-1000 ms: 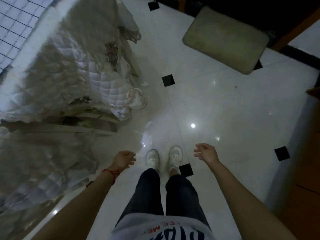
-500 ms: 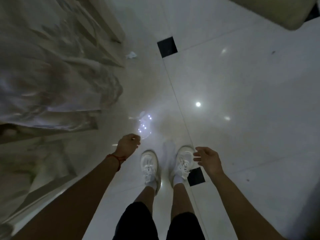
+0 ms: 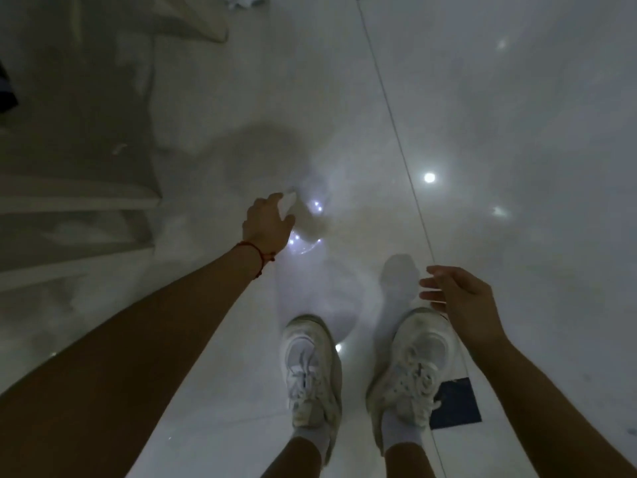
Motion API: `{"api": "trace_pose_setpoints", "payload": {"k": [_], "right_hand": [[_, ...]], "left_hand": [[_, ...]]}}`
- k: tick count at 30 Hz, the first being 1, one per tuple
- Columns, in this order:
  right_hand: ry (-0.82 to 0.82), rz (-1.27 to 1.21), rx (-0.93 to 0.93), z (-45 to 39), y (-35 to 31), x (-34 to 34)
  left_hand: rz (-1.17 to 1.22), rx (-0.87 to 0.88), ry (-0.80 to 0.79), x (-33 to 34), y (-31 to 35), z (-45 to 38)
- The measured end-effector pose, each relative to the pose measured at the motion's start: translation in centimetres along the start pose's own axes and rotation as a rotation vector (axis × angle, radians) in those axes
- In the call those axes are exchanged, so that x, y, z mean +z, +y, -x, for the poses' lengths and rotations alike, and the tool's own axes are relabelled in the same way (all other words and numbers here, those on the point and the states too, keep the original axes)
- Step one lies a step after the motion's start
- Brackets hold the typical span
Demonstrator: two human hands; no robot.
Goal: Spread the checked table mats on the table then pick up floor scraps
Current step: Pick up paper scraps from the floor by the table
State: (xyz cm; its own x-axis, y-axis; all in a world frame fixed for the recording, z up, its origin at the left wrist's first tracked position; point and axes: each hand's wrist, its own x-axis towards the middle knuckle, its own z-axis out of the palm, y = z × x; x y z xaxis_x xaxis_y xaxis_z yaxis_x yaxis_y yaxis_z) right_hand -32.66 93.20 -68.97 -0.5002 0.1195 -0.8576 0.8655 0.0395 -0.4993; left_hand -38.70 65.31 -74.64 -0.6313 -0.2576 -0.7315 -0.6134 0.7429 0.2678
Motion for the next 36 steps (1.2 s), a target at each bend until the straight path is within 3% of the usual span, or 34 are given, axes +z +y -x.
{"api": "trace_pose_setpoints", "payload": {"k": [4, 9, 20, 36], "right_hand": [[-0.002, 0.002, -0.030, -2.0, 2.5, 0.3], [0.019, 0.009, -0.024, -3.0, 4.7, 0.3], [0.092, 0.004, 0.023, 0.1, 2.7, -2.9], [0.142, 0.002, -0.070, 19.3, -10.3, -12.2]], "left_hand": [[-0.135, 0.040, 0.057, 1.8, -1.0, -2.9], [-0.131, 0.061, 0.168, 3.7, -1.5, -3.9], [0.042, 0.003, -0.011, 5.3, 2.2, 4.5], [0.231, 0.051, 0.086, -9.4, 15.2, 25.5]]}}
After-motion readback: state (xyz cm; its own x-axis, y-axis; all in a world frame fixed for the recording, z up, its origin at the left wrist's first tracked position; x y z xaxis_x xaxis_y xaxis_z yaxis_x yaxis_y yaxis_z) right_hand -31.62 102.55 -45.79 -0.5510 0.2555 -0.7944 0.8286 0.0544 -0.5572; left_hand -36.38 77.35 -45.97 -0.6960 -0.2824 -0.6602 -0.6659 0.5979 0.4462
